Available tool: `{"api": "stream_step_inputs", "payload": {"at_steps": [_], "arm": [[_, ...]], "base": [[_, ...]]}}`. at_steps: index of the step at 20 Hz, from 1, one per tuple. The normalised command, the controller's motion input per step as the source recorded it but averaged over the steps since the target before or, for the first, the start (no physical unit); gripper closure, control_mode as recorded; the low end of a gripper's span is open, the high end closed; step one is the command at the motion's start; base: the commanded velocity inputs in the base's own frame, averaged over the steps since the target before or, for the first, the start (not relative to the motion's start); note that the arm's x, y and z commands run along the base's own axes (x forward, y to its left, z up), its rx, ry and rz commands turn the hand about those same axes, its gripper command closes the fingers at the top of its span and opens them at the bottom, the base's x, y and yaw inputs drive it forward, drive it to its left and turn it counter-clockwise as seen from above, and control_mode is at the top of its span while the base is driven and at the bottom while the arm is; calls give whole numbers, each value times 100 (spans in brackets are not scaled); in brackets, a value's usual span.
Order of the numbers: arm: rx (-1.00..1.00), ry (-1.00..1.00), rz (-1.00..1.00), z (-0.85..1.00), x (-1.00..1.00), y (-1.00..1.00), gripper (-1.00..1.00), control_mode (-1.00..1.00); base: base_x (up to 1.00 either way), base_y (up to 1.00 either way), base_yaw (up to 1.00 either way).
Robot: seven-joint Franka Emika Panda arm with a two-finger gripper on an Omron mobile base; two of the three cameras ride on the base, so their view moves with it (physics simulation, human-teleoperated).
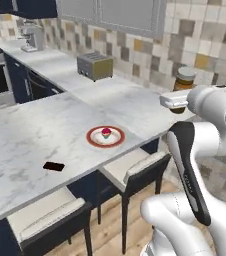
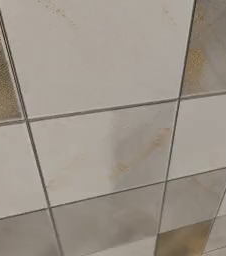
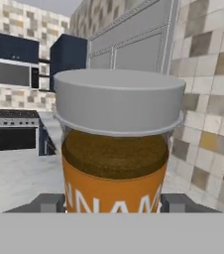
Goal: Take the cinnamon bottle from the cabinet and place it on the dining table, next to the plate with the cupcake. Then take the chocolate from the dining counter and place it on the cupcake plate.
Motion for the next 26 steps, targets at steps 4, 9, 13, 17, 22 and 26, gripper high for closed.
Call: {"api": "stream_step_inputs", "payload": {"at_steps": [4, 9, 13, 17, 22, 26], "arm": [[0, 0, 0, 0, 0, 0, 100, 100], [0, 0, 0, 0, 0, 0, 100, 100], [0, 0, 0, 0, 0, 0, 100, 100], [0, 0, 0, 0, 0, 0, 100, 100], [0, 0, 0, 0, 0, 0, 100, 100], [1, 0, 21, 0, 35, -61, 100, -100]], "base": [[69, -3, 79], [76, -43, 65], [55, -70, 27], [40, -22, 6], [5, 0, 0], [0, 0, 0]]}}
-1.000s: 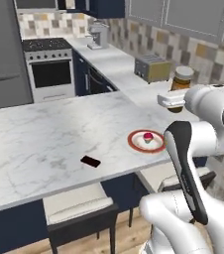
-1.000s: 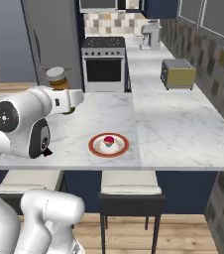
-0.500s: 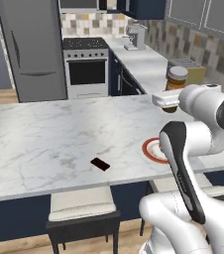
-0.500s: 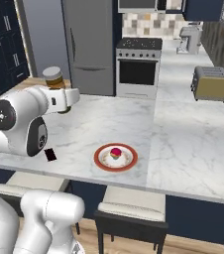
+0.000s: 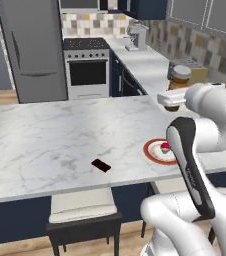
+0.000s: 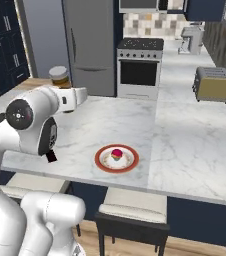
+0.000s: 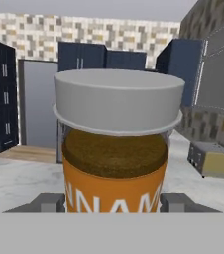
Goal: Take the cinnamon bottle from the cabinet and place it on the dining table, next to the plate with the cupcake. Then take the chocolate from the dining counter and place it on the cupcake plate.
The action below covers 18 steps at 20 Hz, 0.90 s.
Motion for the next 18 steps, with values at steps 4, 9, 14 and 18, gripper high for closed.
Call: {"api": "stream_step_inputs", "payload": {"at_steps": [4, 9, 14, 18], "arm": [[0, 12, 35, -15, 73, -87, 100, -100], [-7, 16, 44, -94, 41, -98, 100, -100], [-1, 2, 39, -84, 27, -98, 100, -100], [5, 2, 15, -76, 46, -74, 100, -100]], "base": [[0, 0, 0], [0, 0, 0], [0, 0, 0], [0, 0, 0]]}}
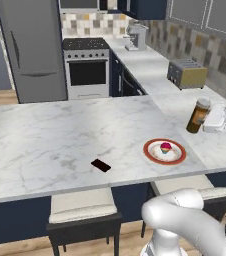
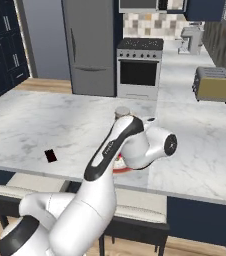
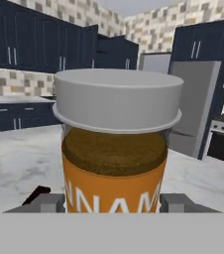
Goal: Take the cinnamon bottle from the cabinet and place it on the dining table, next to the plate with the cupcake. Then take the chocolate from the dining counter and place it on the cupcake plate.
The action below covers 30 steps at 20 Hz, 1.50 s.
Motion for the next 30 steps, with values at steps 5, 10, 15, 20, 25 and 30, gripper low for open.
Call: {"api": "stream_step_inputs", "payload": {"at_steps": [5, 10, 15, 20, 25, 30], "arm": [[0, 2, 11, -75, 37, -46, 100, -100], [-5, 7, 13, -98, 8, -37, 100, -100], [-7, 20, 6, -65, 9, -8, 100, -100], [2, 2, 0, -86, 25, -11, 100, -100], [0, -12, 0, -73, 23, -1, 100, -100], [2, -13, 0, -39, 24, -13, 100, -100]], "base": [[0, 0, 0], [0, 0, 0], [0, 0, 0], [0, 0, 0], [0, 0, 0], [0, 0, 0]]}}
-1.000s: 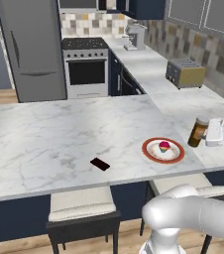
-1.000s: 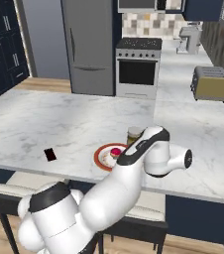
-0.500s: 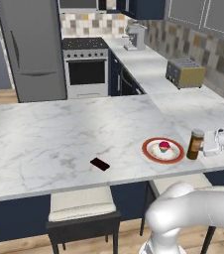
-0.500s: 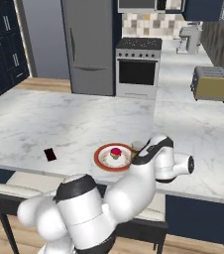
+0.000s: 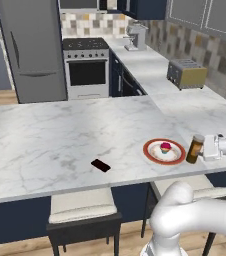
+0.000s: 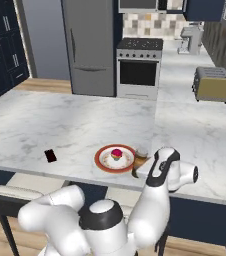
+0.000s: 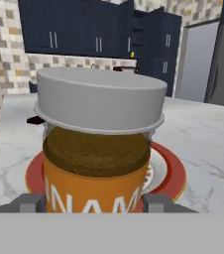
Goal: Take the cinnamon bottle from the cabinet and place it on the dining table, next to the plate with the cupcake. Then take the chocolate from the dining counter and place it on the cupcake plate.
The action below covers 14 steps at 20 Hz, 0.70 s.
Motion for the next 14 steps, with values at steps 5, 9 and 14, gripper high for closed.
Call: {"api": "stream_step_inputs", "payload": {"at_steps": [5, 9, 14], "arm": [[-16, -23, 0, -63, -39, 17, -100, -100], [-12, -8, 0, 3, -22, 16, -100, -100], [0, 2, 0, 52, -1, -12, -100, -100]], "base": [[0, 0, 0], [0, 0, 0], [0, 0, 0]]}}
